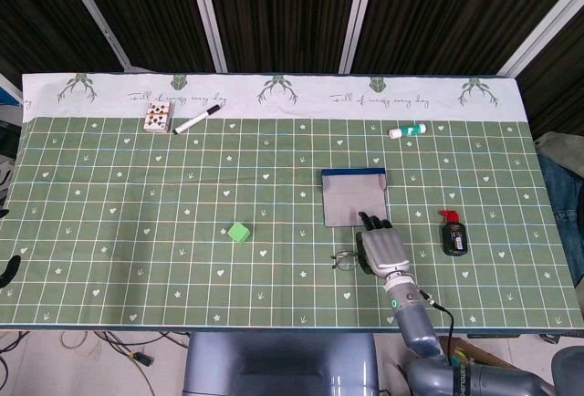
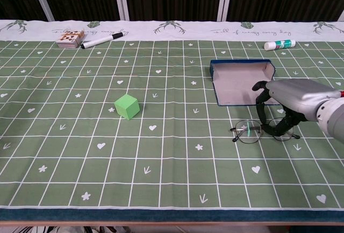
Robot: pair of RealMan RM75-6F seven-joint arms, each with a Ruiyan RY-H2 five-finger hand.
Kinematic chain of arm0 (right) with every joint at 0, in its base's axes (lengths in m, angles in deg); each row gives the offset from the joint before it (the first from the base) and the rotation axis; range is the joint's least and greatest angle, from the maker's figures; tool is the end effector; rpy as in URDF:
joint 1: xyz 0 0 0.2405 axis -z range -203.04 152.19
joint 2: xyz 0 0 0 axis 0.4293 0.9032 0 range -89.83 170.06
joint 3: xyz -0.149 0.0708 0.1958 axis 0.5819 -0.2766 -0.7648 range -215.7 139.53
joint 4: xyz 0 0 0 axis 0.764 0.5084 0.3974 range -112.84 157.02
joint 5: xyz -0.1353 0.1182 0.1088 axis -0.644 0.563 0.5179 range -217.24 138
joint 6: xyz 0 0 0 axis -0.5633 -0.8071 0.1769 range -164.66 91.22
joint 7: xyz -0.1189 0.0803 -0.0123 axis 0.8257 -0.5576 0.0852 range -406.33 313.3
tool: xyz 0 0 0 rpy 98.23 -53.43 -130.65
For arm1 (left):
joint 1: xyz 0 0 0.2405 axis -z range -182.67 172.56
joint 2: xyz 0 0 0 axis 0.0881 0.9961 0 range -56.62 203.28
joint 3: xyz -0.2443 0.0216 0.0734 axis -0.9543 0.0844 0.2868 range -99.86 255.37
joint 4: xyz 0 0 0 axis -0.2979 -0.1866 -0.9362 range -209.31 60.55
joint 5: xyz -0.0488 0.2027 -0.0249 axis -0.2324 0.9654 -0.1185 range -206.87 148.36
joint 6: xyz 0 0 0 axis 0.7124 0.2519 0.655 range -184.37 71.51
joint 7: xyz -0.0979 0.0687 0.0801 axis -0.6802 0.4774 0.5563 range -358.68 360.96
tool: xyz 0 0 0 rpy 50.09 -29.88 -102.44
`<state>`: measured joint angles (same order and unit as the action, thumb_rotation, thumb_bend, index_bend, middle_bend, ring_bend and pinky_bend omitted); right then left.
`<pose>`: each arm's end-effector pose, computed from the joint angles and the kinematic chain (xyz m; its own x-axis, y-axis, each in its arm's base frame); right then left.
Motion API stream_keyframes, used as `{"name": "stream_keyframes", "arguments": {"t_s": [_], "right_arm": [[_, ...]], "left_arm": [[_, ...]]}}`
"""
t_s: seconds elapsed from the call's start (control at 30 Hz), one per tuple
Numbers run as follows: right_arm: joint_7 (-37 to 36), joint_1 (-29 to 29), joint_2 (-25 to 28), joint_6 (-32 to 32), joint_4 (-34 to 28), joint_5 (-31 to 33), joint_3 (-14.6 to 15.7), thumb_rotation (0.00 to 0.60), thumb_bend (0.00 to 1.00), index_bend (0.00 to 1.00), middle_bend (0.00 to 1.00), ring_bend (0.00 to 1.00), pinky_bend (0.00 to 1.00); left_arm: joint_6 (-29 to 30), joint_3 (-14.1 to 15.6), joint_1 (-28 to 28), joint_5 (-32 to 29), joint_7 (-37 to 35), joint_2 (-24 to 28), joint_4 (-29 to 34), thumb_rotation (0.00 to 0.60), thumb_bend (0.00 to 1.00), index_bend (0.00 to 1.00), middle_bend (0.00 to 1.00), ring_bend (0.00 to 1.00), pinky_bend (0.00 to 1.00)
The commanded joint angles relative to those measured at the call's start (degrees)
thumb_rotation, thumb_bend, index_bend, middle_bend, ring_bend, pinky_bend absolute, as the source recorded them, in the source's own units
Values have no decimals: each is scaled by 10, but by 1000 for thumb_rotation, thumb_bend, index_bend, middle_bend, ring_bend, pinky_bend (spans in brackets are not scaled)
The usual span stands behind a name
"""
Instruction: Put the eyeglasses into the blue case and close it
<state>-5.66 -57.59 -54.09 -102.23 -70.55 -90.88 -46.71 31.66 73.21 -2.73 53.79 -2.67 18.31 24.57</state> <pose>-0.1834 -0.2832 -0.0375 0.4771 -0.3393 0.8108 -0.8782 -0.1475 0.4550 -0.3060 0.1719 0.2117 0.3715 -0.0673 0.9260 0.9277 0.0675 -0.3673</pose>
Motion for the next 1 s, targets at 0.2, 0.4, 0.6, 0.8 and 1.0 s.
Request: {"name": "stream_keyframes", "arguments": {"t_s": [0.2,0.4,0.6,0.8,1.0], "right_arm": [[-3,-7,6,4,-8,8,-5,600,462,614,107,158,202],[-3,-16,15,12,-17,15,-10,600,470,618,107,158,202],[-5,-39,34,34,-27,33,-35,600,472,619,107,158,202],[-4,-74,56,65,-3,72,-78,600,472,633,107,158,202],[-5,-111,62,86,35,113,-110,600,472,649,104,157,200]], "left_arm": [[1,-1,-1,-1,-2,1,1,600,320,187,0,0,0],[0,-1,0,-1,-1,1,2,600,321,188,0,0,0],[2,-1,-1,-1,-3,2,2,600,321,188,0,0,0],[2,-2,-1,-2,-4,3,2,600,320,188,0,0,0],[2,-3,-1,-4,-4,2,2,600,321,188,0,0,0]]}}
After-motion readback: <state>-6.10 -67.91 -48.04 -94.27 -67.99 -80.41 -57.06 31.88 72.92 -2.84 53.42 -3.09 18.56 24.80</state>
